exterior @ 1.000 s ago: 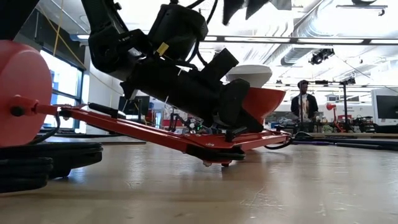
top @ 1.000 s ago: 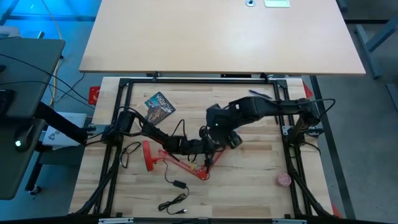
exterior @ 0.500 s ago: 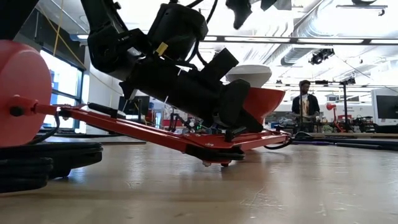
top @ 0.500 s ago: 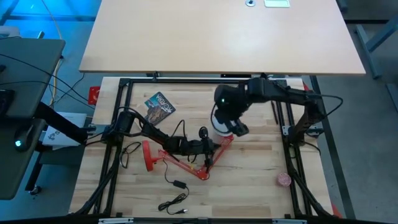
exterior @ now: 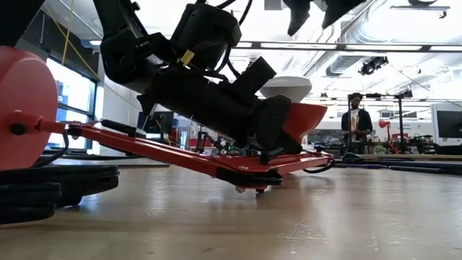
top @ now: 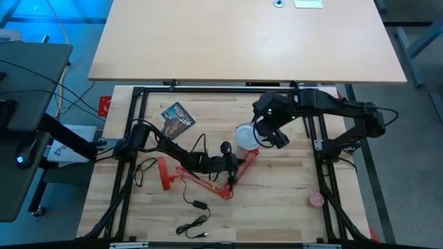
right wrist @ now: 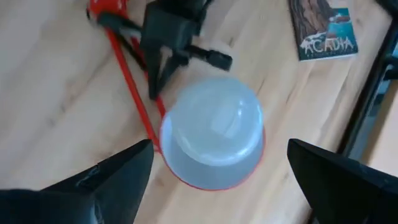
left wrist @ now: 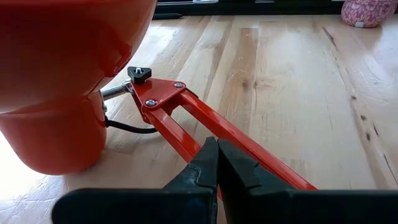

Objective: Screw lightbulb
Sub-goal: Insert the lightbulb into the red lamp

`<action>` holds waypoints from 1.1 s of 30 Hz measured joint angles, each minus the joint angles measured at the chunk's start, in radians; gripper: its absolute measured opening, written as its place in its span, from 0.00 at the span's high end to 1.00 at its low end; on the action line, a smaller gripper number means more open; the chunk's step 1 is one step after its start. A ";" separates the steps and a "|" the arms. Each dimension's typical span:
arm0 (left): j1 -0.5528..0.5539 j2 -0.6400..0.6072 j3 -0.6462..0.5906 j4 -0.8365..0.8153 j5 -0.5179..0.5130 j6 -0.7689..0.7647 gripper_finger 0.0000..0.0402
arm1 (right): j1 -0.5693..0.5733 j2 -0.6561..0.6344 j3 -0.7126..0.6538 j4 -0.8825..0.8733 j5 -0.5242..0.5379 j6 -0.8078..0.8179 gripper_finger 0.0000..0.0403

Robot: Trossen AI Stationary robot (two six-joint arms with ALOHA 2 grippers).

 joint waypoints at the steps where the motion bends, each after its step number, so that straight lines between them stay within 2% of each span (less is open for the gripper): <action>1: 0.000 0.000 0.000 0.000 0.000 0.000 1.00 | 0.000 -0.004 -0.006 0.007 -0.005 0.043 0.09; 4: 0.002 0.000 0.001 -0.001 0.004 -0.003 1.00 | -0.003 -0.006 -0.019 0.020 -0.057 0.208 0.09; 7: 0.013 0.000 0.016 -0.017 0.024 -0.049 1.00 | -0.002 -0.005 -0.019 0.011 -0.121 0.210 0.09; 11: 0.044 0.004 0.072 -0.065 0.086 -0.013 1.00 | 0.015 0.022 -0.019 -0.011 0.021 0.020 0.09; 14: 0.059 0.002 0.092 -0.111 0.111 0.071 1.00 | 0.039 0.060 -0.019 -0.034 0.047 -0.118 0.09; 18: 0.068 0.002 0.092 -0.124 0.123 0.077 1.00 | 0.068 0.128 -0.019 -0.056 0.142 -0.131 0.09; 23: 0.062 0.002 0.092 -0.123 0.113 0.086 1.00 | 0.085 0.171 -0.019 -0.021 0.263 -0.245 0.09; 30: 0.051 0.002 0.092 -0.123 0.109 0.088 1.00 | 0.102 0.174 -0.019 -0.006 0.286 -0.347 0.09; 33: 0.051 0.002 0.092 -0.122 0.108 0.087 1.00 | 0.136 0.174 -0.019 -0.007 0.279 -0.329 0.09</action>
